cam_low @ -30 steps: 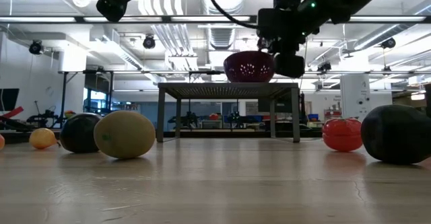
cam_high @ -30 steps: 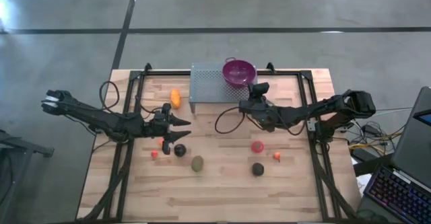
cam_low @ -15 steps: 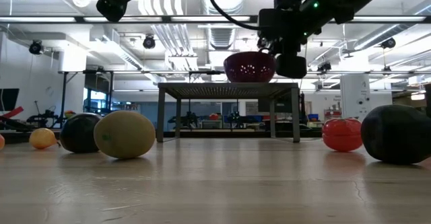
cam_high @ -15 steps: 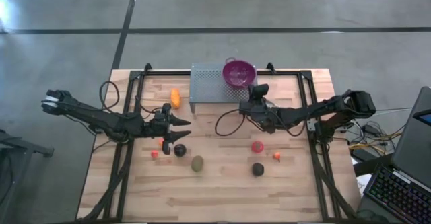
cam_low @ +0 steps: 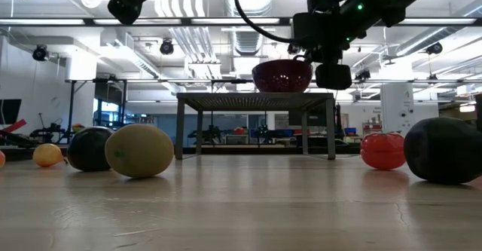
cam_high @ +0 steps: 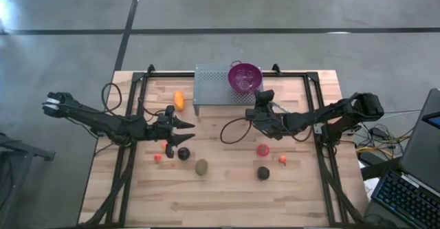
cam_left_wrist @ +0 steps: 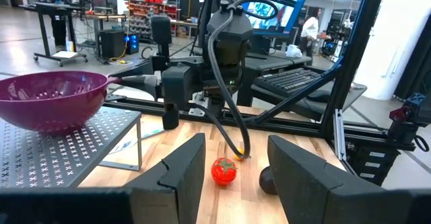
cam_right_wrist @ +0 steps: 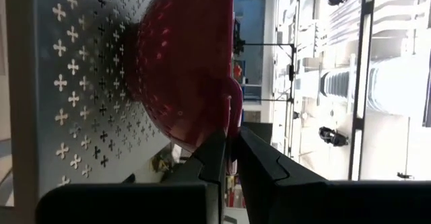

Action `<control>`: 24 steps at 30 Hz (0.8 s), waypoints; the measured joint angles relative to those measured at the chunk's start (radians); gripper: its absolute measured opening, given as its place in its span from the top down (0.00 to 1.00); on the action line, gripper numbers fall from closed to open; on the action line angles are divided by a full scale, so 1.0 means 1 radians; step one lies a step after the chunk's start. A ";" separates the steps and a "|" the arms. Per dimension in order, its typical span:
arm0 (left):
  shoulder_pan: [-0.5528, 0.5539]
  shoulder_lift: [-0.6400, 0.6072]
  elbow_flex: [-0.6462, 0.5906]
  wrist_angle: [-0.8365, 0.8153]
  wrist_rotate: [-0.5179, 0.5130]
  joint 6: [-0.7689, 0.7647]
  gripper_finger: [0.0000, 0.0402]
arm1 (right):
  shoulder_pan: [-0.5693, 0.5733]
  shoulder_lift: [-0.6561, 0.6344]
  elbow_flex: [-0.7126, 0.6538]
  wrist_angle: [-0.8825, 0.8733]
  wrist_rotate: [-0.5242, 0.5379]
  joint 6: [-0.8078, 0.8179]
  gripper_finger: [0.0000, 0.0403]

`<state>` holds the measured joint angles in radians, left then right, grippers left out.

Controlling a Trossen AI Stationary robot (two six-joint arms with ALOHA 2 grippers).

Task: Pick & Place Fruit
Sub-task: Put the purple strainer bowl on the shelf

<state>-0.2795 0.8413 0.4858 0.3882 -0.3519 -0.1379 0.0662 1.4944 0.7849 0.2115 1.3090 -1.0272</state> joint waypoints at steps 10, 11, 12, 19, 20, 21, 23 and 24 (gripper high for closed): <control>0.000 0.000 0.000 0.000 0.000 0.000 0.58 | 0.008 0.000 0.000 0.000 0.000 0.000 0.89; 0.000 0.000 0.000 0.000 0.000 0.000 0.58 | 0.008 0.000 0.000 0.000 -0.001 0.000 0.88; 0.000 0.000 0.000 0.000 0.000 0.000 0.58 | 0.008 0.000 0.000 0.000 -0.001 0.000 0.87; 0.000 0.000 0.000 0.000 0.000 0.000 0.58 | 0.008 0.000 0.000 0.000 -0.001 0.000 0.80; 0.000 0.000 0.000 0.000 0.000 0.000 0.58 | 0.008 0.000 0.000 0.000 -0.001 -0.001 0.78; 0.000 0.000 0.000 0.000 0.000 0.000 0.58 | 0.008 0.000 0.000 0.001 -0.001 -0.001 0.77; 0.000 0.000 0.000 0.000 0.000 0.000 0.58 | 0.008 0.000 0.000 0.001 -0.001 -0.004 0.75; 0.000 0.000 0.000 0.000 0.000 0.000 0.58 | 0.008 0.000 0.000 0.001 0.000 -0.003 0.74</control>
<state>-0.2794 0.8413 0.4858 0.3882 -0.3519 -0.1375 0.0746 1.4944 0.7845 0.2123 1.3086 -1.0306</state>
